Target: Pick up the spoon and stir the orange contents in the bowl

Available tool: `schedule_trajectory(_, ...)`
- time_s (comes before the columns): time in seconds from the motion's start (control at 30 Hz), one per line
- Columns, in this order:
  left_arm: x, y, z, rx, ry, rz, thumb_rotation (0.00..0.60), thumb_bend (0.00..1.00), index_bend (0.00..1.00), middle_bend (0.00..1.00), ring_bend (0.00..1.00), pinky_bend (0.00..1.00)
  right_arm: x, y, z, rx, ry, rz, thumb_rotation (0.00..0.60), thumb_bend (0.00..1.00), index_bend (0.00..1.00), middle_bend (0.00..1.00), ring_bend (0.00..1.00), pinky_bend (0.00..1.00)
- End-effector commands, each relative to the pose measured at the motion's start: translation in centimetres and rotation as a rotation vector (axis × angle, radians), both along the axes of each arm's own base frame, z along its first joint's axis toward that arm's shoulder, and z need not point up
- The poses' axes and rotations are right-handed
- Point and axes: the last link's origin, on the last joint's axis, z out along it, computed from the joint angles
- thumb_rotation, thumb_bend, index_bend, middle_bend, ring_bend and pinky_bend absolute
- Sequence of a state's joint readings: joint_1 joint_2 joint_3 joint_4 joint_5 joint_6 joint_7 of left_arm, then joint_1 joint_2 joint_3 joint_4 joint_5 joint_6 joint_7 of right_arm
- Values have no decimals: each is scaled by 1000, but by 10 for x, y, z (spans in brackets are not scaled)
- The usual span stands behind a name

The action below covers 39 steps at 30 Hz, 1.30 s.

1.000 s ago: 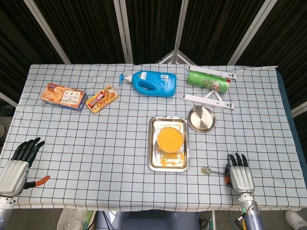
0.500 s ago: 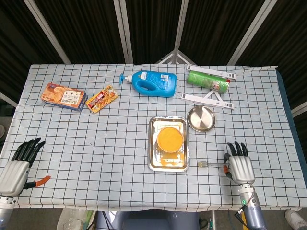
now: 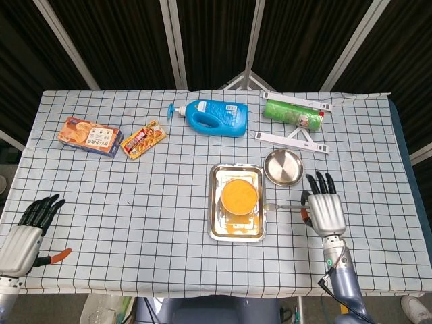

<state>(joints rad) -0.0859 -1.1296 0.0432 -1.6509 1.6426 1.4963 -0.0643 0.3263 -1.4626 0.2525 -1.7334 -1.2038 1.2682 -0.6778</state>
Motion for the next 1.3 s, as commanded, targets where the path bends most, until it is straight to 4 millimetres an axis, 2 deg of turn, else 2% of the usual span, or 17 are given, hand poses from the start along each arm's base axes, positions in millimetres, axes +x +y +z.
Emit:
schedule_trajectory(0.03, 0, 0, 0, -3, -2, -1, 600, 0, 0, 0, 0, 0, 16, -11, 3, -12, -14, 10, 600, 442, 588, 157, 0, 0)
schedule_trajectory(0.23, -1, 0, 0, -11, -6, 5, 600, 0, 0, 0, 0, 0, 35, -24, -6, 11, -14, -7, 600, 443, 588, 157, 0, 0)
schedule_trajectory(0.73, -2, 1, 1, -35, -36, 23, 600, 0, 0, 0, 0, 0, 65, -33, -65, 101, 16, -26, 600, 442, 588, 157, 0, 0)
schedule_trajectory(1.03, -2, 2, 2, -48, -46, 28, 600, 0, 0, 0, 0, 0, 71, -36, -75, 96, 30, -22, 600, 443, 580, 156, 0, 0)
schedule_trajectory(1.1, -2, 2, 2, -48, -47, 28, 600, 0, 0, 0, 0, 0, 72, -38, -74, 89, 33, -20, 600, 443, 531, 156, 0, 0)
schedule_trajectory(1.23, -2, 2, 2, -48, -46, 30, 600, 0, 0, 0, 0, 0, 73, -39, -70, 80, 29, -17, 600, 442, 346, 155, 0, 0)
schedule_trajectory(1.3, -2, 2, 2, -49, -46, 30, 600, 0, 0, 0, 0, 0, 74, -39, -69, 78, 31, -14, 600, 443, 299, 155, 0, 0)
